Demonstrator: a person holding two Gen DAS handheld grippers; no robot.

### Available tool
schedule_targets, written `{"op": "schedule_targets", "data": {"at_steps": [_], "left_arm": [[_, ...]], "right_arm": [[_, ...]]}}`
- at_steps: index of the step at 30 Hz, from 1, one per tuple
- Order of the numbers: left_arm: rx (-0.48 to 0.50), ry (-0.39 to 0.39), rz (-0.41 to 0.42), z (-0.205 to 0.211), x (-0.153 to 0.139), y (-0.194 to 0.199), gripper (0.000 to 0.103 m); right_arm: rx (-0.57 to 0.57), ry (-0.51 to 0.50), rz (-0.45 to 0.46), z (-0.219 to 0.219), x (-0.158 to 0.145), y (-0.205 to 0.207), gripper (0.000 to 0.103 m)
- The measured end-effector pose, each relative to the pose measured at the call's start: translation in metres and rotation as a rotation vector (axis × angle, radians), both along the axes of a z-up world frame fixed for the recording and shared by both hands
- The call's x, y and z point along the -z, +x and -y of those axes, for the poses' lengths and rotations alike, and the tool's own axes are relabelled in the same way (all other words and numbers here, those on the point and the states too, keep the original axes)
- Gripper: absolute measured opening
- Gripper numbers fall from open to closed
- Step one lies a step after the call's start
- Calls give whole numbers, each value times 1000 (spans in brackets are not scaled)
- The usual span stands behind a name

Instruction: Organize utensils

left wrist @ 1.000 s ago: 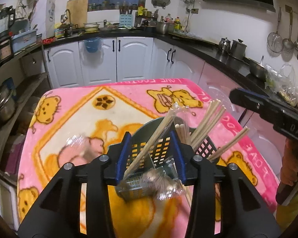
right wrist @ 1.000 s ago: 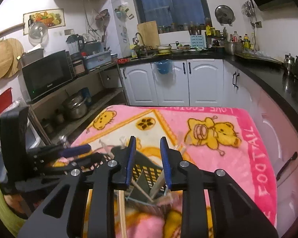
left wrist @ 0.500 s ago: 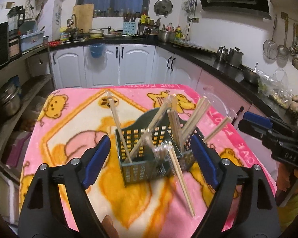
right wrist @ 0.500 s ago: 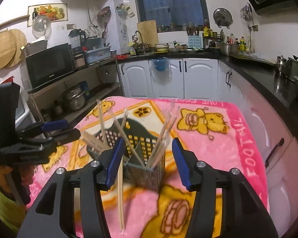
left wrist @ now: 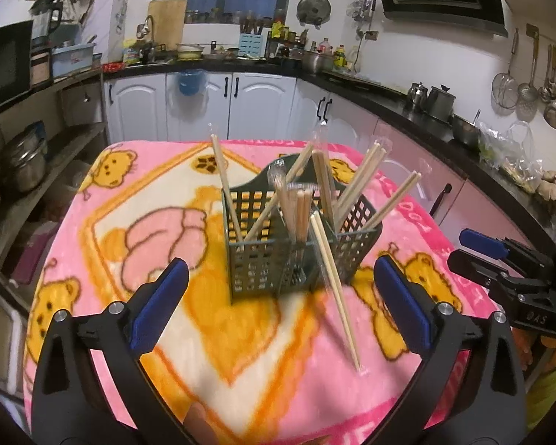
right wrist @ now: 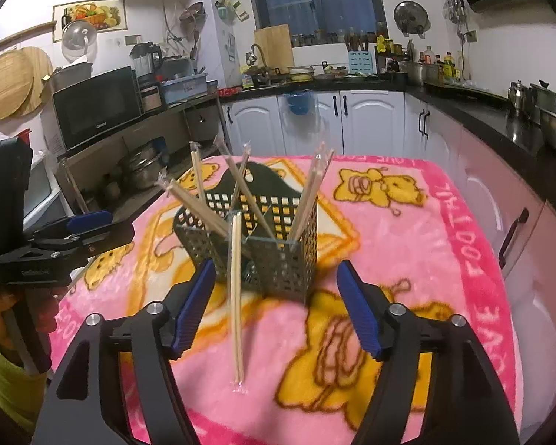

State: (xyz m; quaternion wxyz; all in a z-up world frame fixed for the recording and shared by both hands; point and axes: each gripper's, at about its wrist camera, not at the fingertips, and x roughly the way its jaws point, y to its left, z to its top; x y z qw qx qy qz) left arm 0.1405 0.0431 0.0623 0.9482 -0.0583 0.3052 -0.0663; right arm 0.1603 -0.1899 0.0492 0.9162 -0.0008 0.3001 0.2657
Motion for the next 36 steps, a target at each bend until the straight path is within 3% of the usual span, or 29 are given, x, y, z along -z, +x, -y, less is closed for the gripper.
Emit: {"op": "schedule_targets", "data": {"at_steps": [21,29,36], "left_arm": [[-48,12,16,7,44,-34,92],[-68,9,40,11,58,-42,92],[-83,14,71,16,68,-49,92]], "right_arm": [[68,7,5,6,38,-31,86],[101,-5,52,9,49,-43,90],[111,-29,149,7,56,-59,95]]}}
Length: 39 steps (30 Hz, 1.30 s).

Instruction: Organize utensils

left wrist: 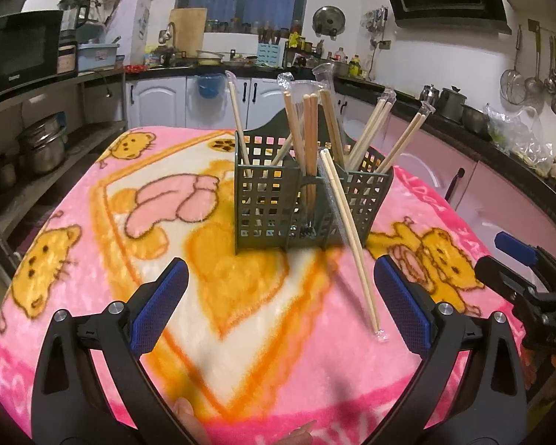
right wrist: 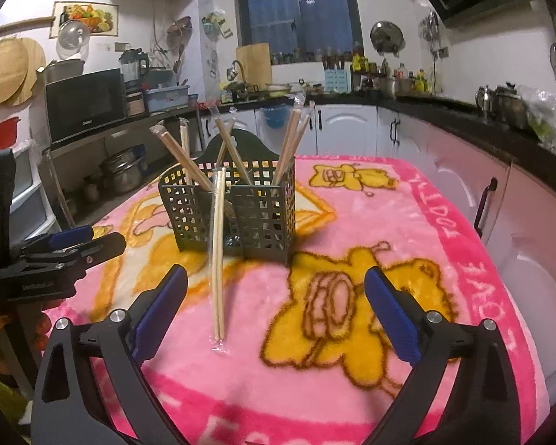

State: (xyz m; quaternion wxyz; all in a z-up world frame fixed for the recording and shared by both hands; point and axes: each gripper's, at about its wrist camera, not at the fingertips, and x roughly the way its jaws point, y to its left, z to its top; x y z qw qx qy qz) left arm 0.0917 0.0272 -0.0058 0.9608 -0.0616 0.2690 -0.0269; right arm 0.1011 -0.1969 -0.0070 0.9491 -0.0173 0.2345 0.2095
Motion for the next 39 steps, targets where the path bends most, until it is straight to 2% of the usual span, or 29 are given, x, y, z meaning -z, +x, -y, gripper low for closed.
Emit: {"op": "schedule_targets", "data": {"at_steps": [14,25,29,39], "left_arm": [[-11,29,87,2,10,-14,92],[-32,57,170,2,17,-26,92],[-40,65,201,2,16,-29,92],[-39,66,199,2,17,-30,92]], "right_arm": [[28,14,133,-2,14,-22,96],[85,66,249,4,17,-37,96],[92,66,258,4,16,-38,96],[87,57,262,2,17,-38,96]]}}
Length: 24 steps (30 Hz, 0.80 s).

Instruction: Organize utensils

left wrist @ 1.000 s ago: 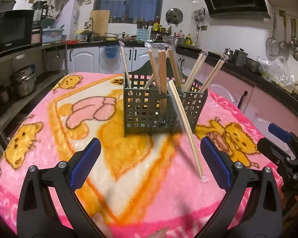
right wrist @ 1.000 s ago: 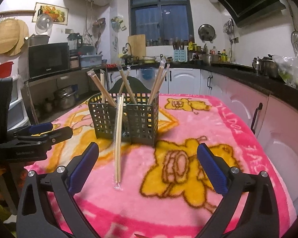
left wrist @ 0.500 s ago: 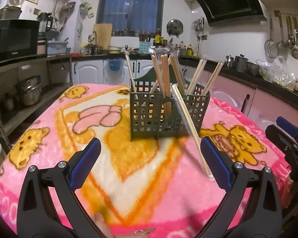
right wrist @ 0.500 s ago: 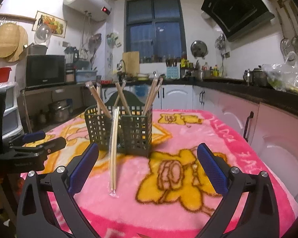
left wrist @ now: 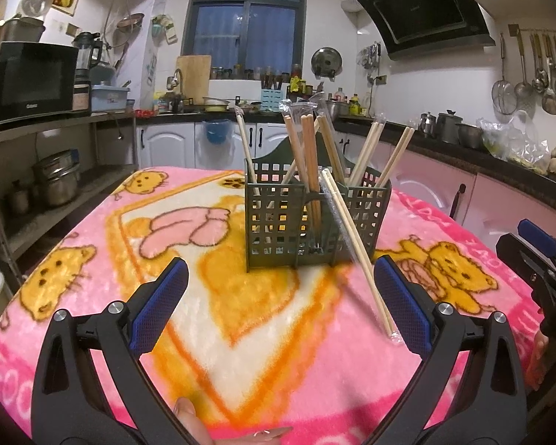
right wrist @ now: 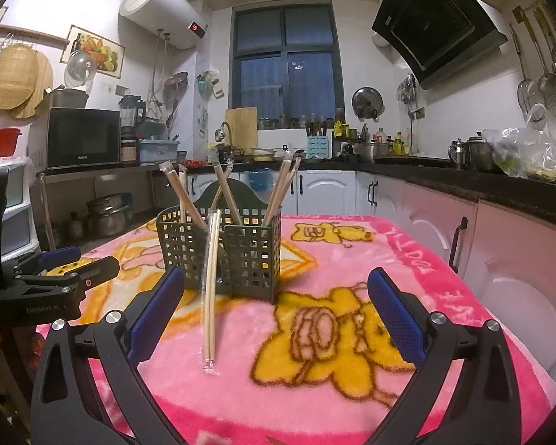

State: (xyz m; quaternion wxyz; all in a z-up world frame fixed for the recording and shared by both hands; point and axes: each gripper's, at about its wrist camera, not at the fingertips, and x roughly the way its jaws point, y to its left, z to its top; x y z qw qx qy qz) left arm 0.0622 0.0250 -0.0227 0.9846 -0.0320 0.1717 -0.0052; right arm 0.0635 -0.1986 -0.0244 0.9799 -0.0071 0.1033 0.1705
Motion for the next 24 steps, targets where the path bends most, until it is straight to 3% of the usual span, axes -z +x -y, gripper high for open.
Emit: {"op": "schedule_targets", "data": {"at_steps": [24], "left_arm": [[-1,-2,2,-1,0,0,92]], "right_arm": [[3,-7,4,-2,2,0,96]]}}
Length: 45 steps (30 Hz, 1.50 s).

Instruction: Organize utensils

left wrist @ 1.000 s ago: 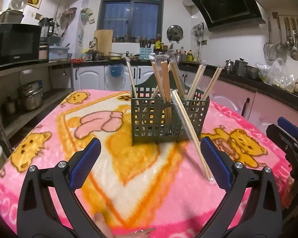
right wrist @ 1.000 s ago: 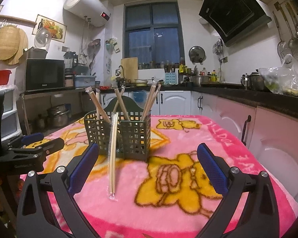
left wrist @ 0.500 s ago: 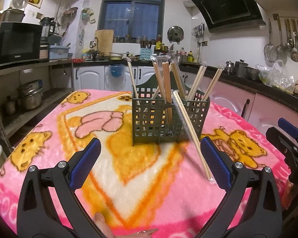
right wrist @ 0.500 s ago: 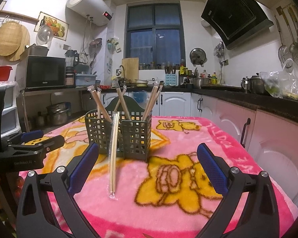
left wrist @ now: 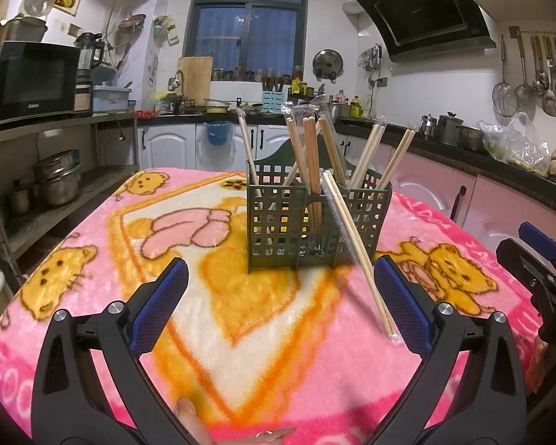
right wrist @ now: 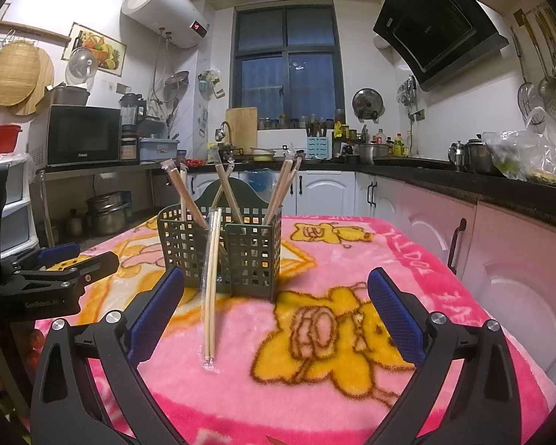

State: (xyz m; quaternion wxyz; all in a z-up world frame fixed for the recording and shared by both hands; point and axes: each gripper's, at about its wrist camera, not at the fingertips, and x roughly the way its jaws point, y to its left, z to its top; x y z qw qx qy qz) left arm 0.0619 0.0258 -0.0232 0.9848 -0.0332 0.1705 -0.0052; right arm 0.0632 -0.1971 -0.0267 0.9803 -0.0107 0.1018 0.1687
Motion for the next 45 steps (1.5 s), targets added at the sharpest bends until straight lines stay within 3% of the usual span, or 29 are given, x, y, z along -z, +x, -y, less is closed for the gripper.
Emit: {"op": "schedule_targets", "data": {"at_steps": [45], "left_arm": [[-4,-20,-7,-1,-1,0,92]], "right_arm": [[1,2,-5,1,1,0,96]]}}
